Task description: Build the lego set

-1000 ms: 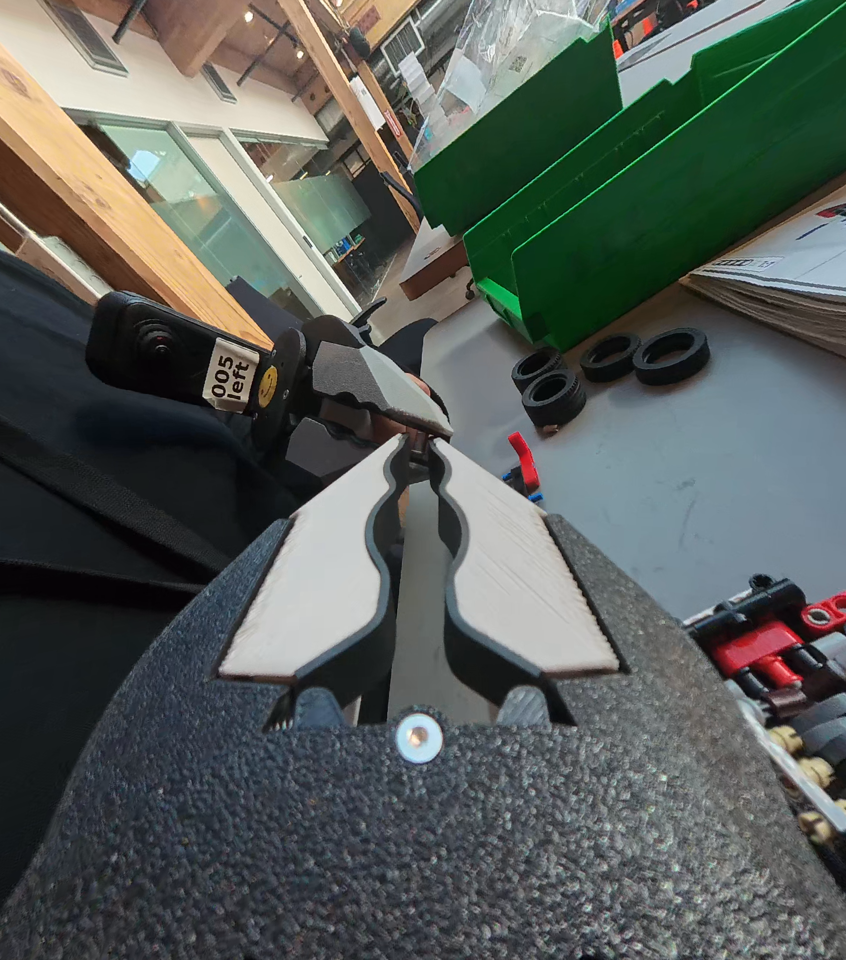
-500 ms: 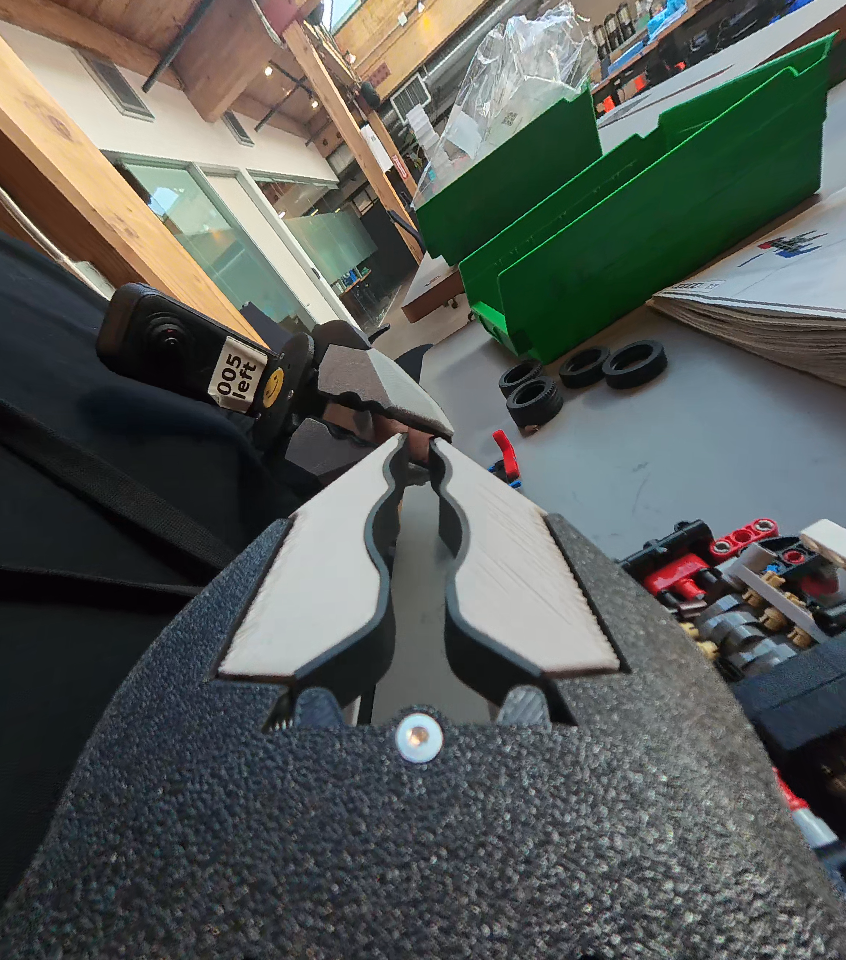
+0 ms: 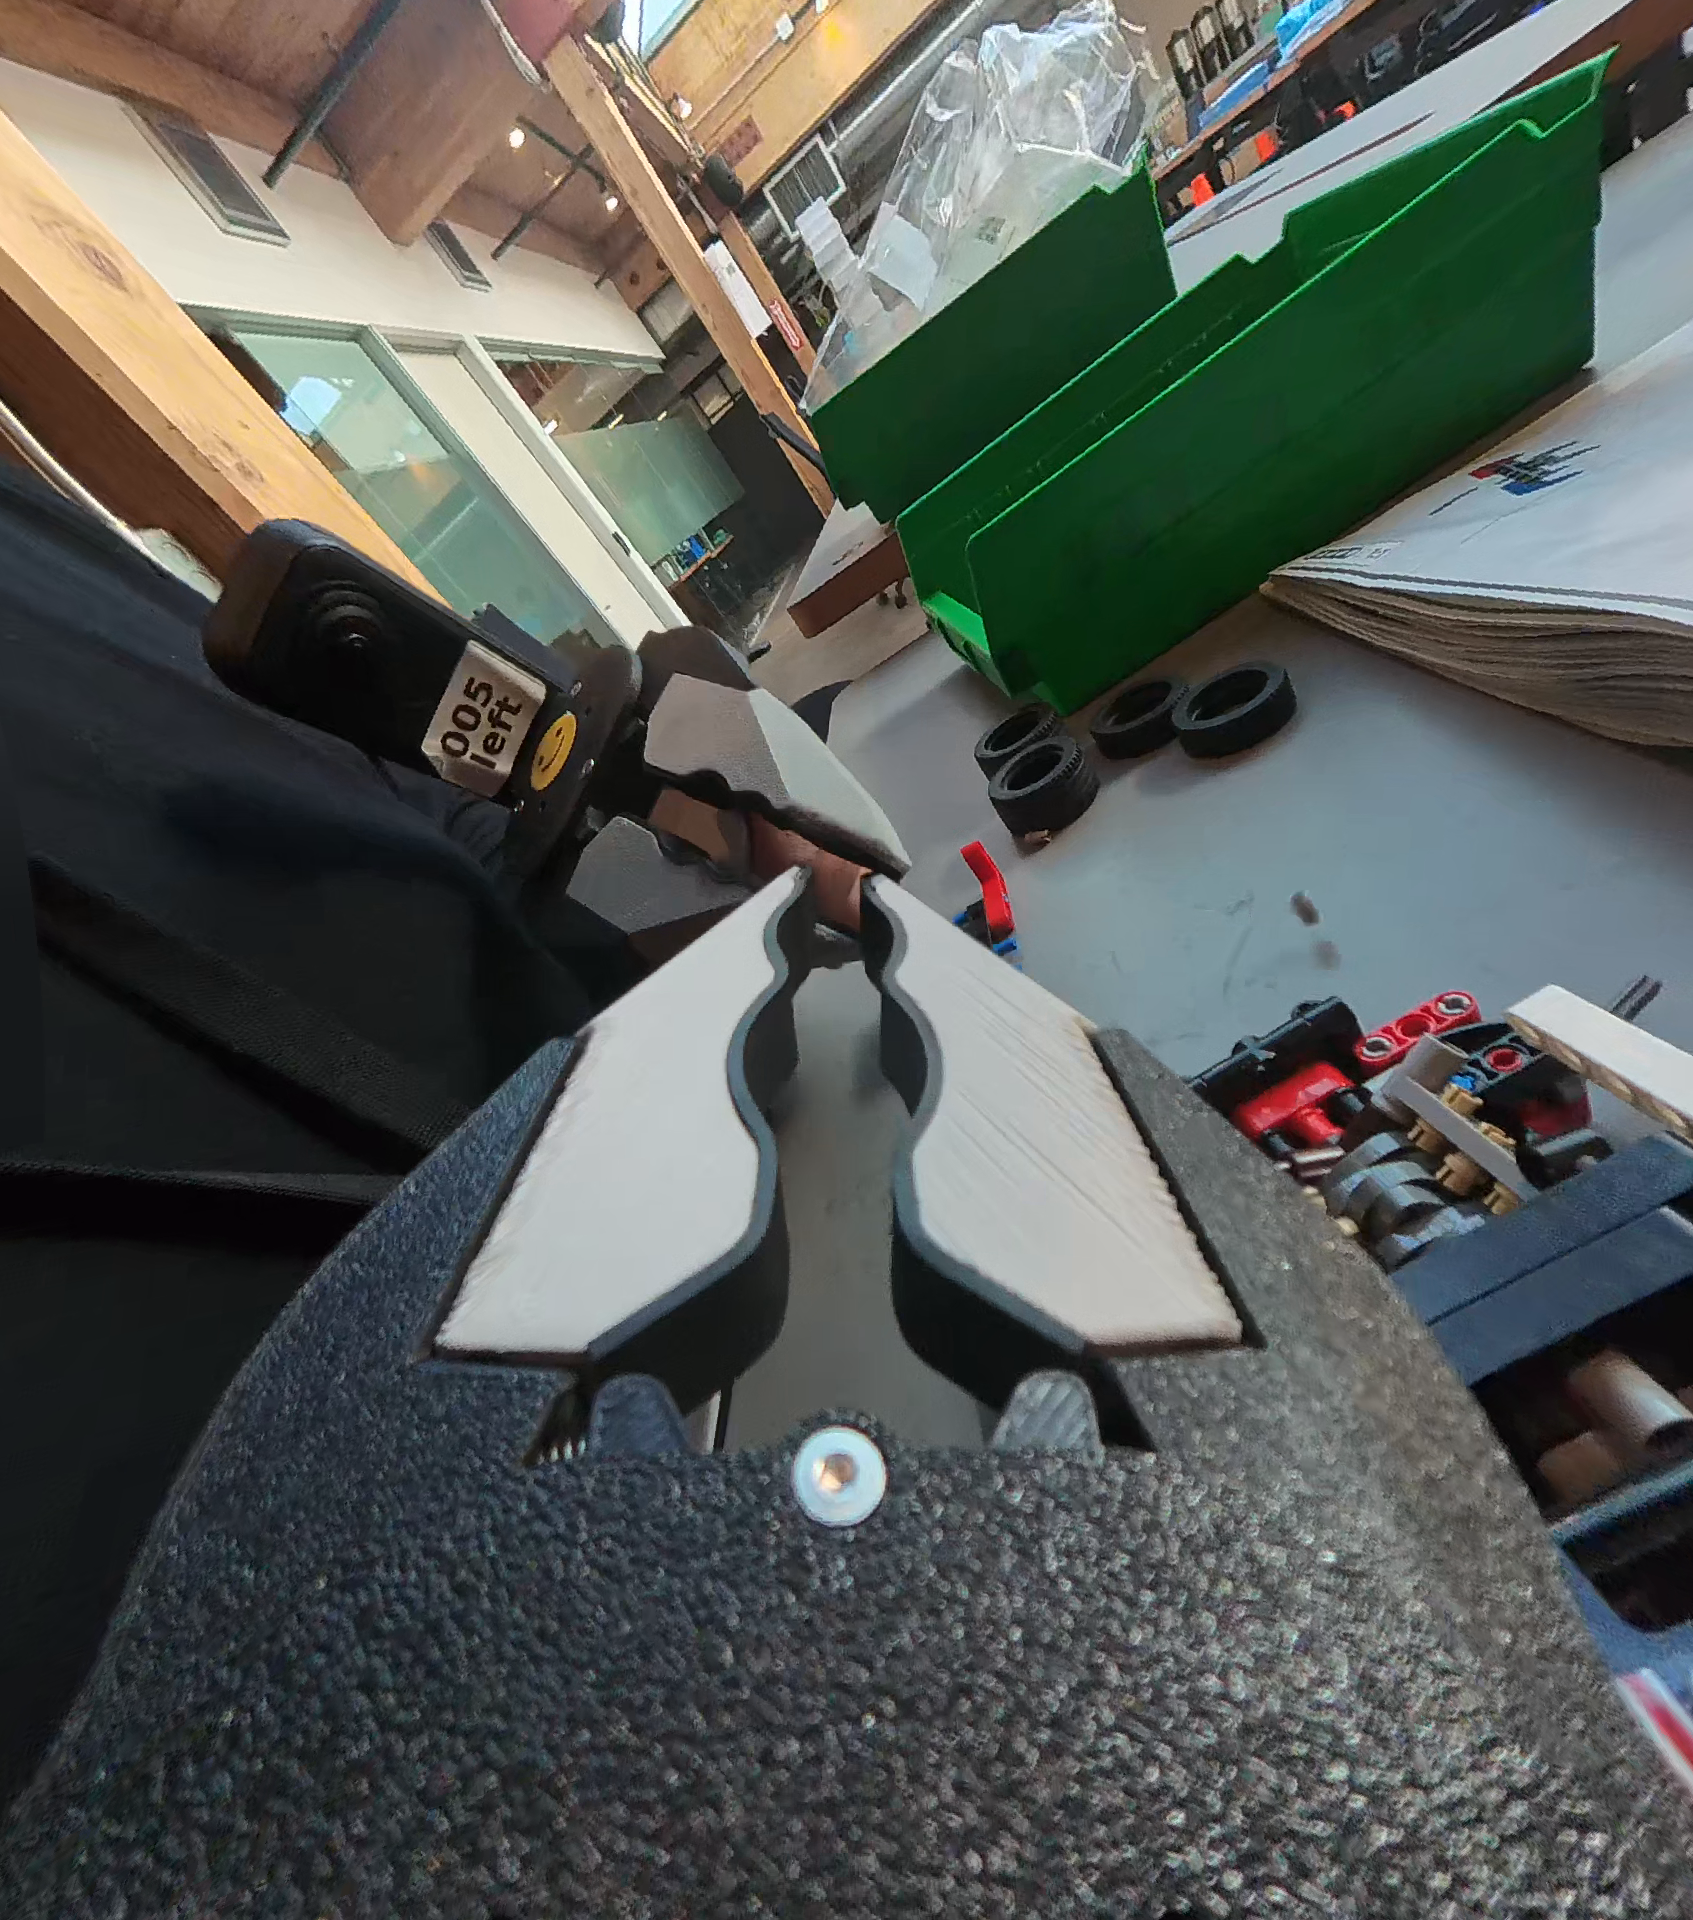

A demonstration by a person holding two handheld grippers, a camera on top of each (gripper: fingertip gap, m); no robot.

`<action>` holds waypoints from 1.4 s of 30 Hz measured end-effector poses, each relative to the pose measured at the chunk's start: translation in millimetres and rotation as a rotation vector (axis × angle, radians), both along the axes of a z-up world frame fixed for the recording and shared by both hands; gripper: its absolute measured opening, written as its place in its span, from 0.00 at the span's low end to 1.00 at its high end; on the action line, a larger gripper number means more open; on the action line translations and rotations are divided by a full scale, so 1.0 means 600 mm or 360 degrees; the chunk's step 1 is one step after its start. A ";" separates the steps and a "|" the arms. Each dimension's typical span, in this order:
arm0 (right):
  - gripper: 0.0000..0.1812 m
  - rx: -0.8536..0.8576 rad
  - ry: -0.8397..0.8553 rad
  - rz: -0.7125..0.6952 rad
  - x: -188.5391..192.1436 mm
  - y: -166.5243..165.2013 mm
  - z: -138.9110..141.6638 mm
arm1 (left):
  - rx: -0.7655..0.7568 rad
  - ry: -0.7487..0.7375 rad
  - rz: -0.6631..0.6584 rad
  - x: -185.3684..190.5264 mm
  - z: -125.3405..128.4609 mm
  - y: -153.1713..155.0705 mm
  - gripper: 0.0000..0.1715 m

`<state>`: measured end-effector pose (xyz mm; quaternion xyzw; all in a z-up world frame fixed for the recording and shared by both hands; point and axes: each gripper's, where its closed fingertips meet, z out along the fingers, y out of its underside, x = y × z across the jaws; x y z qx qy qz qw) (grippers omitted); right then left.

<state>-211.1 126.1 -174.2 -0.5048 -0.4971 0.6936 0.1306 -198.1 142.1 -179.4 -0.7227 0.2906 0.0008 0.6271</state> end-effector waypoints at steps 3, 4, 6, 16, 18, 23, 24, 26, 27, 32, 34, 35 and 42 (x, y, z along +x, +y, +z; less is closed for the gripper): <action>0.06 0.0127 -0.0049 -0.0066 -0.001 0.007 -0.012 | -0.0069 -0.0014 0.0009 -0.020 -0.015 -0.018 0.00; 0.06 0.0148 -0.0056 -0.0094 0.000 0.013 -0.013 | -0.0122 -0.0043 0.0005 -0.027 -0.022 -0.024 0.01; 0.06 0.0126 -0.0042 -0.0124 0.004 0.024 -0.006 | -0.0237 -0.0048 0.0084 -0.056 -0.033 -0.023 0.03; 0.06 0.0228 -0.0107 -0.0270 0.008 0.035 -0.012 | -0.1242 -0.0092 0.0128 -0.197 -0.139 0.012 0.09; 0.06 0.0227 -0.0128 -0.0284 0.012 0.032 -0.017 | -0.1292 -0.0140 0.0107 -0.196 -0.150 0.011 0.11; 0.06 0.0201 -0.0159 -0.0303 0.017 0.026 -0.027 | -0.1278 -0.0093 0.0120 -0.191 -0.159 0.031 0.10; 0.06 0.0200 -0.0160 -0.0300 0.016 0.024 -0.027 | -0.1274 -0.0076 0.0120 -0.190 -0.160 0.036 0.10; 0.06 0.0219 -0.0157 -0.0298 0.015 0.021 -0.023 | -0.1294 -0.0057 0.0122 -0.188 -0.167 0.044 0.10; 0.06 0.0233 -0.0154 -0.0299 0.015 0.020 -0.021 | -0.1314 -0.0049 0.0126 -0.188 -0.173 0.046 0.10; 0.06 0.0264 -0.0148 -0.0314 0.017 0.018 -0.015 | -0.1316 -0.0027 0.0148 -0.191 -0.183 0.055 0.05; 0.06 0.0265 -0.0146 -0.0313 0.016 0.017 -0.014 | -0.1290 -0.0004 0.0143 -0.194 -0.184 0.057 0.02; 0.06 0.0272 -0.0151 -0.0310 0.015 0.016 -0.015 | -0.1293 -0.0007 0.0137 -0.194 -0.184 0.055 0.02; 0.06 0.0710 -0.0166 -0.0256 -0.016 -0.005 -0.025 | -0.1388 -0.0190 -0.0072 -0.161 -0.151 0.006 0.02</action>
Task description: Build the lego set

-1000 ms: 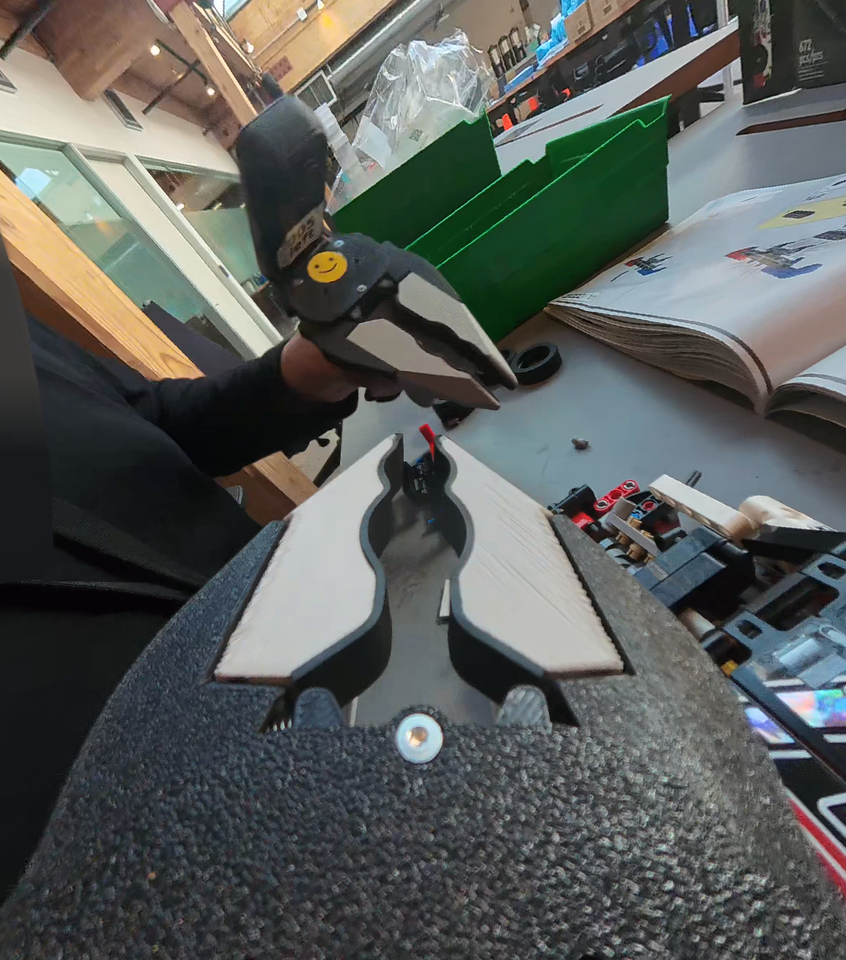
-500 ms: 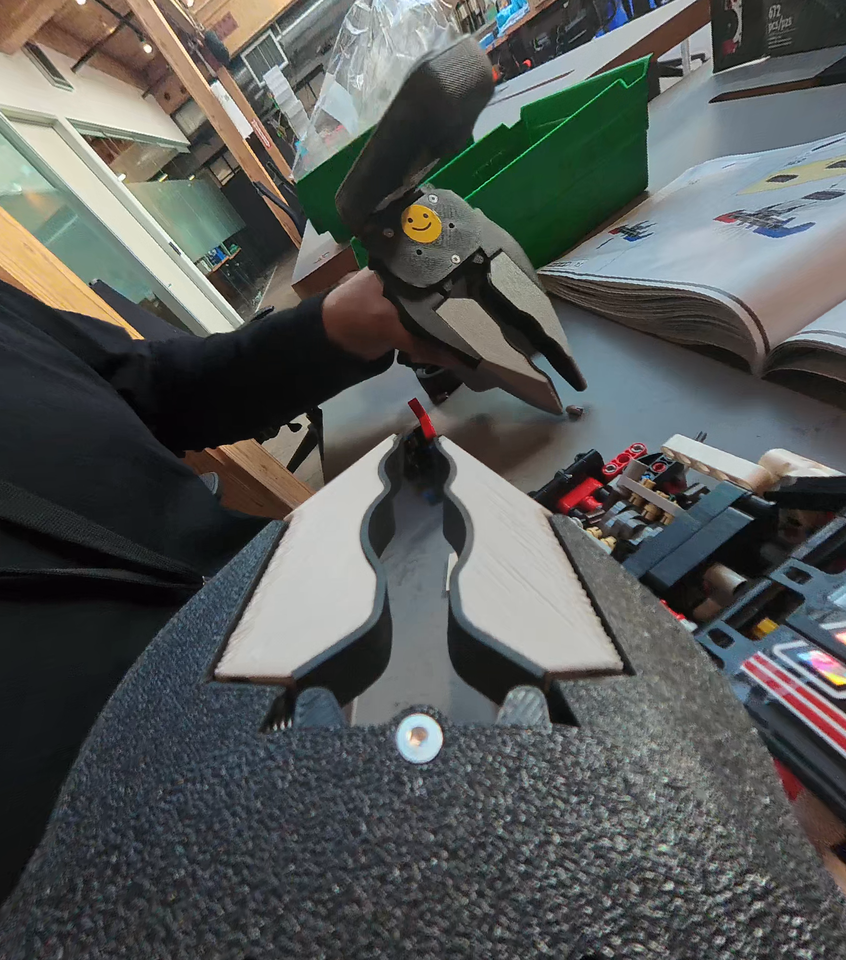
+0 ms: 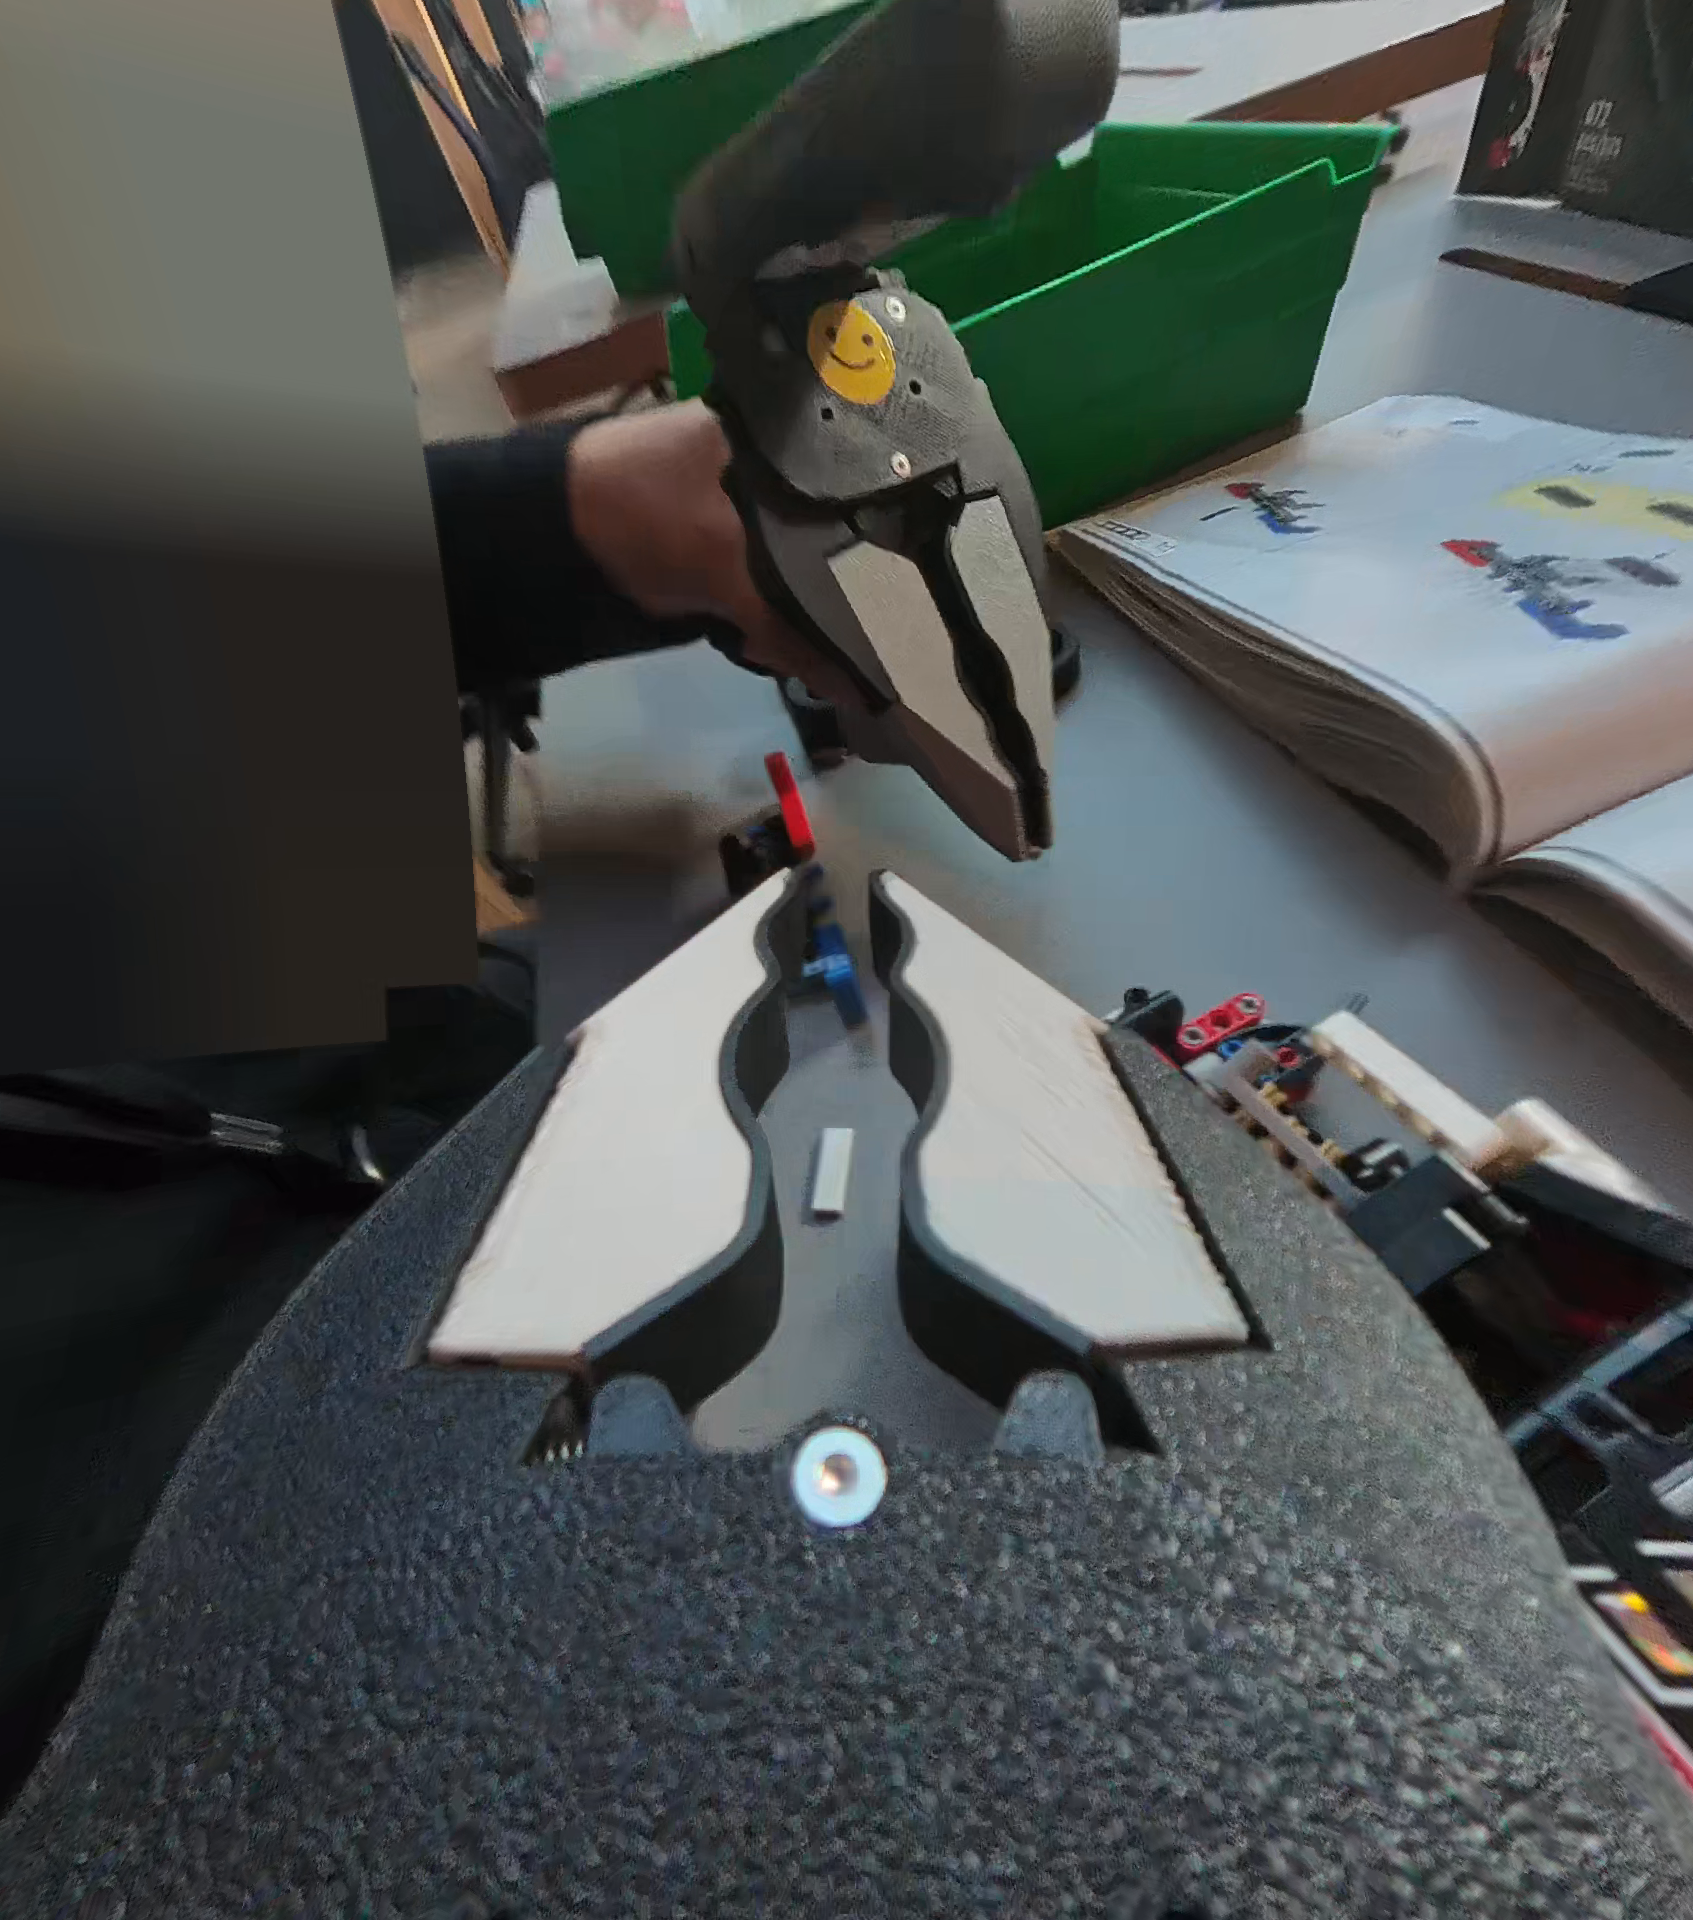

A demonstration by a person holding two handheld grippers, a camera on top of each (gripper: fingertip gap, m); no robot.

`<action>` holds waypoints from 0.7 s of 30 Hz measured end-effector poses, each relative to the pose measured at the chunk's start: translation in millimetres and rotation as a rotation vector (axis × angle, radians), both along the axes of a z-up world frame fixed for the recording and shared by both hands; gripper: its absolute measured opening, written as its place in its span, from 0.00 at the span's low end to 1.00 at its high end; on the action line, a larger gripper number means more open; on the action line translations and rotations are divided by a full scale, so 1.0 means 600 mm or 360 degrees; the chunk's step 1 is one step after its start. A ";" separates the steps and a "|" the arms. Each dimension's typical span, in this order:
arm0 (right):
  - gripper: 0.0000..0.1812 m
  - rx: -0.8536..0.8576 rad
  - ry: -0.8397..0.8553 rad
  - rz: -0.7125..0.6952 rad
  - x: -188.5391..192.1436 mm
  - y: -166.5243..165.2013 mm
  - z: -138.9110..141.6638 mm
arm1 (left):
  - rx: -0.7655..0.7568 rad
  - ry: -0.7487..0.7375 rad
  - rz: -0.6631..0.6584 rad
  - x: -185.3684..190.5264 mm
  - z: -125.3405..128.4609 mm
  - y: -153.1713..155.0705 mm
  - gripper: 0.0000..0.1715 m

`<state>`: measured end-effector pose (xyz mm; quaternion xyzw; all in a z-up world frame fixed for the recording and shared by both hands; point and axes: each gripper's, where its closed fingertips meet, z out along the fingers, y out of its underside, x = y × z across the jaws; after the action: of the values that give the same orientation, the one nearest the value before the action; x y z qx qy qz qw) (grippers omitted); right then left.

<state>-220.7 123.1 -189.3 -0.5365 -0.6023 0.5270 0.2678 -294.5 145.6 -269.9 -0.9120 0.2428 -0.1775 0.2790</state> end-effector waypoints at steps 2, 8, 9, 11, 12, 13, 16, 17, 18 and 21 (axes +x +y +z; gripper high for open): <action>0.08 0.0326 -0.0041 -0.0003 -0.016 0.002 -0.017 | -0.0045 -0.0148 -0.0054 0.019 0.018 -0.021 0.01; 0.09 0.1290 -0.0031 0.0119 -0.055 -0.022 -0.055 | -0.0325 -0.0690 -0.0133 0.062 0.062 -0.073 0.01; 0.09 0.1365 -0.0013 0.0154 -0.058 -0.033 -0.057 | -0.0344 -0.0751 -0.0134 0.064 0.069 -0.078 0.01; 0.09 0.1478 0.0020 0.0178 -0.064 -0.047 -0.058 | -0.0377 -0.0858 -0.0155 0.069 0.081 -0.088 0.01; 0.09 0.1520 0.0042 0.0164 -0.067 -0.050 -0.055 | -0.0390 -0.0875 -0.0158 0.069 0.083 -0.092 0.01; 0.09 0.1543 0.0060 0.0157 -0.070 -0.053 -0.053 | -0.0396 -0.0877 -0.0164 0.069 0.082 -0.095 0.01; 0.07 0.1568 0.0087 0.0169 -0.072 -0.065 -0.051 | -0.0413 -0.0944 -0.0189 0.078 0.089 -0.103 0.01; 0.05 0.1595 0.0098 0.0158 -0.073 -0.065 -0.048 | -0.0417 -0.0942 -0.0194 0.078 0.088 -0.104 0.01; 0.05 0.1613 0.0105 0.0148 -0.073 -0.065 -0.047 | -0.0413 -0.0957 -0.0190 0.078 0.089 -0.104 0.01; 0.04 0.1639 0.0130 0.0103 -0.073 -0.066 -0.043 | -0.0419 -0.1018 -0.0172 0.077 0.094 -0.104 0.01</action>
<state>-264.4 83.3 -214.9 -0.2951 -0.7890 0.1908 0.5041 -248.3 83.2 -213.2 -0.8243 0.1661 -0.4985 0.2111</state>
